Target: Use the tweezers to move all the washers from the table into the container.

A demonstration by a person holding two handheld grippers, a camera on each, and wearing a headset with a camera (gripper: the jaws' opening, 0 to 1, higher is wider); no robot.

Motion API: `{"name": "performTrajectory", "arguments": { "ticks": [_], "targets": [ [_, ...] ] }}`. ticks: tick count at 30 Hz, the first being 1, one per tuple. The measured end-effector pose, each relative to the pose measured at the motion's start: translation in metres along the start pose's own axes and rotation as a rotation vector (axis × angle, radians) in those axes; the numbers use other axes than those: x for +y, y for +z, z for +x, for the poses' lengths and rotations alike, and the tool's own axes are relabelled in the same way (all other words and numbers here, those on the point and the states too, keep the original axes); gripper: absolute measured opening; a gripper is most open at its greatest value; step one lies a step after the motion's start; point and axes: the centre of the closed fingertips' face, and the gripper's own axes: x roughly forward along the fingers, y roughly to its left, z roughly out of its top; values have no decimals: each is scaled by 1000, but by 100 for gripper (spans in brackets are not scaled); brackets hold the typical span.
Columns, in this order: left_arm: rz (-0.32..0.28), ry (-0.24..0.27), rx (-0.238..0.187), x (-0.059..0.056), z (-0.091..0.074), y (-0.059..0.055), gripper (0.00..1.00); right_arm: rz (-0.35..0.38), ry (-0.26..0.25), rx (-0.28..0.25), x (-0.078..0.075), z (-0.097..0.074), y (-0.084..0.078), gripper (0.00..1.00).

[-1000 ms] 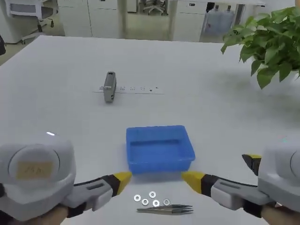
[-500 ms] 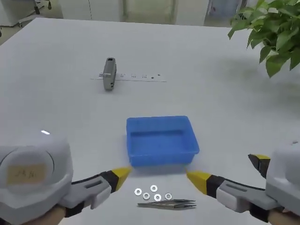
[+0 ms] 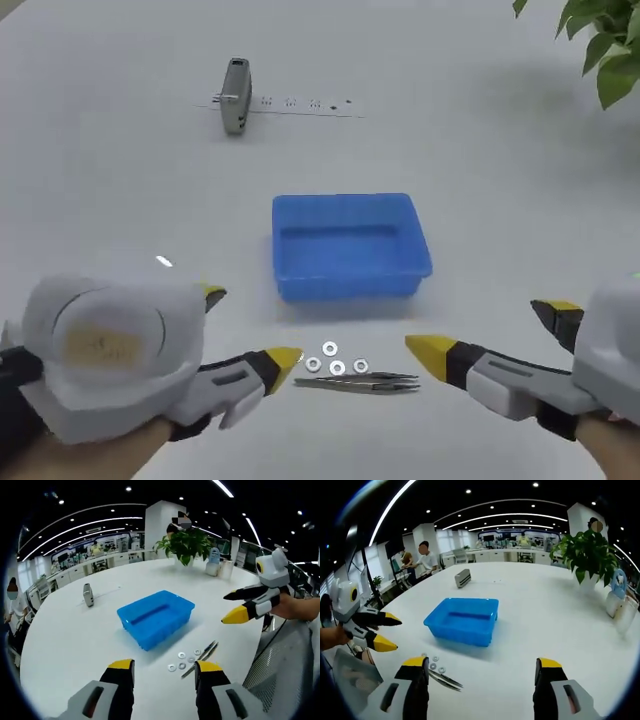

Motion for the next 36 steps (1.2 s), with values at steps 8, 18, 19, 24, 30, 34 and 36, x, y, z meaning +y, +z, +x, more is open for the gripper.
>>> {"name": "performTrajectory", "arguments": {
  "ticks": [8, 18, 19, 24, 30, 34, 36],
  "targets": [
    [177, -155, 191, -25, 31, -39, 19, 0, 15, 17, 2, 2, -6, 85],
    [323, -220, 214, -31, 49, -44, 3, -18, 44, 43, 12, 4, -12, 83],
    [336, -219, 222, -31, 50, -45, 3, -23, 50, 48, 14, 4, -13, 82],
    [376, -248, 227, -39, 53, -46, 0, -72, 125, 94, 30, 8, -22, 72],
    [417, -289, 227, -48, 46, -44, 0, -229, 289, 202, 59, 19, -45, 55],
    [436, -294, 205, -49, 37, -34, 0, -355, 332, 209, 71, 24, -44, 47],
    [427, -299, 200, -50, 32, -27, 0, -386, 357, 218, 77, 27, -45, 45]
  ]
}}
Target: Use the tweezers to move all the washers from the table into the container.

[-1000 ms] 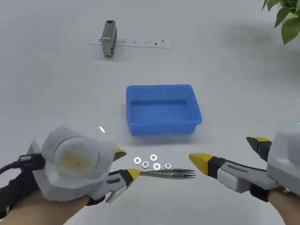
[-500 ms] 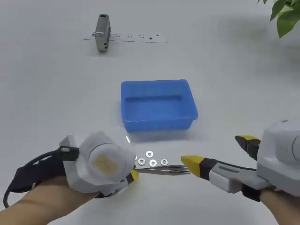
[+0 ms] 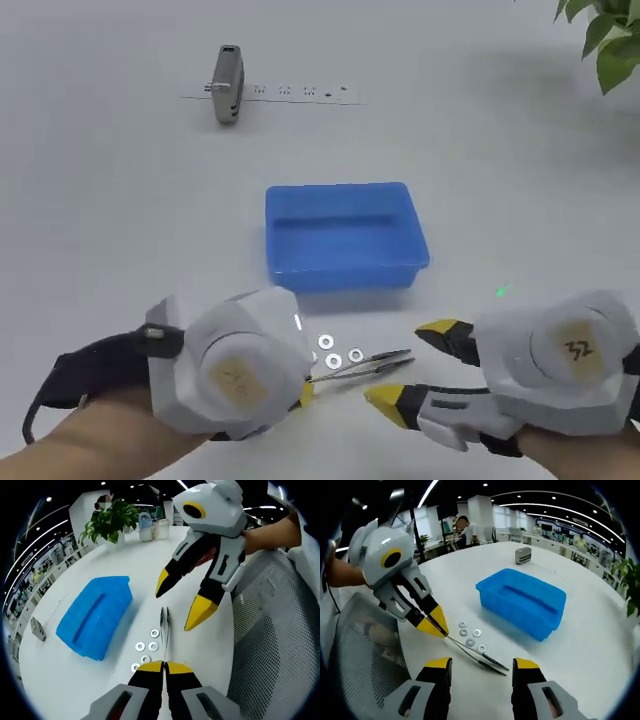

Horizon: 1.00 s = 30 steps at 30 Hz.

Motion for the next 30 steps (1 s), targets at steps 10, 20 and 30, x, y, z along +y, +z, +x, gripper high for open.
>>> {"name": "performTrajectory", "arguments": {
  "ticks": [10, 20, 30],
  "targets": [
    [-19, 24, -91, -3, -44, 35, 0, -47, 72, -4, 18, 12, 8, 26],
    [34, 28, -144, 2, -62, 55, 0, -122, 106, -41, 33, 21, 32, 10],
    [50, 77, -131, 21, -76, 58, 0, -48, 176, -118, 38, 34, 62, 8]
  ]
}}
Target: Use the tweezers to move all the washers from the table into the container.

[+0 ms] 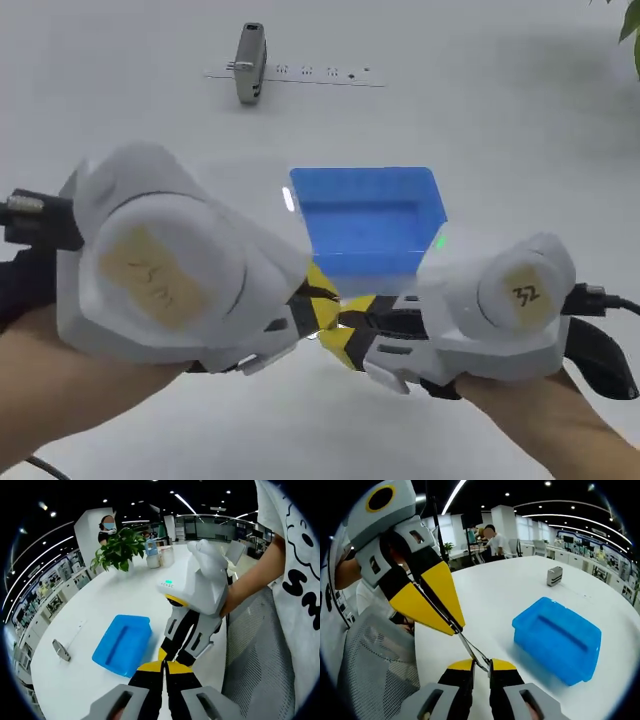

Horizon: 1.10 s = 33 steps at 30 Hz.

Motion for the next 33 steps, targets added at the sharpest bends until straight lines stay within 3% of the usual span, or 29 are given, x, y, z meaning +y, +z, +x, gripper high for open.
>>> {"name": "performTrajectory", "arguments": {
  "ticks": [8, 18, 22, 29, 33],
  "targets": [
    [-21, 8, 29, 5, 5, -15, 0, 12, 28, 18, 0, 14, -6, 8],
    [-23, 12, 41, 8, 5, -16, 0, 16, 40, 20, 0, 18, -4, 8],
    [-33, 9, 26, 8, 5, -14, 0, 11, 35, 29, -1, 17, -6, 8],
    [-15, -1, 39, 6, 4, -14, 0, -103, 32, 27, 3, 17, 0, 8],
    [6, -9, 44, 3, 3, -11, 0, -98, 36, 23, 5, 16, 3, 6]
  ]
}}
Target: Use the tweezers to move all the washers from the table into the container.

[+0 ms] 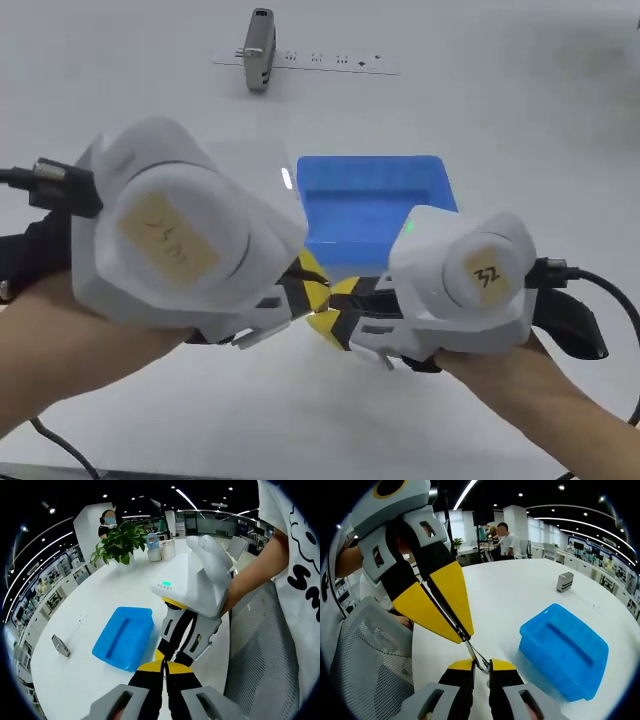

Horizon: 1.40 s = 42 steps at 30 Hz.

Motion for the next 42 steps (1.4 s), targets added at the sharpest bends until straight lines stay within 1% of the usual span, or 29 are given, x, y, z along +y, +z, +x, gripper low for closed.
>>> {"name": "performTrajectory", "arguments": {
  "ticks": [3, 5, 7, 10, 15, 20, 23, 26, 28, 31, 32, 33, 35, 38, 42],
  "targets": [
    [21, 8, -2, 1, -4, 5, 0, -41, -18, 0, -1, -4, 6, 6],
    [32, 14, -8, 3, -9, 10, 0, -47, -23, -2, -2, -8, 12, 6],
    [42, 21, -17, 5, -14, 16, 0, -68, -31, -10, -3, -13, 20, 6],
    [61, 35, -25, 9, -17, 24, 0, -106, -61, -11, -9, -18, 27, 6],
    [85, 57, -42, 18, -21, 37, 0, -92, -84, -39, -21, -26, 38, 6],
    [106, 84, -62, 31, -24, 49, 0, -95, -112, -72, -32, -33, 53, 6],
    [115, 98, -77, 38, -24, 54, 0, -93, -127, -89, -40, -35, 61, 6],
    [121, 112, -87, 46, -23, 57, 0, -95, -139, -96, -46, -34, 65, 6],
    [121, 121, -94, 52, -21, 58, 0, -95, -149, -104, -52, -33, 68, 6],
    [122, 126, -99, 60, -15, 57, 0, -98, -173, -98, -61, -28, 68, 6],
    [118, 126, -99, 62, -13, 56, 0, -100, -173, -95, -64, -26, 67, 6],
    [105, 125, -97, 65, -9, 54, 0, -95, -173, -91, -67, -23, 66, 6],
    [101, 126, -93, 69, -3, 50, 0, -88, -179, -80, -73, -18, 61, 6],
    [92, 126, -89, 73, 5, 45, 0, -77, -185, -60, -81, -10, 54, 6],
    [94, 128, -69, 79, 19, 36, 0, -45, -181, -46, -87, 1, 46, 6]
  ]
}}
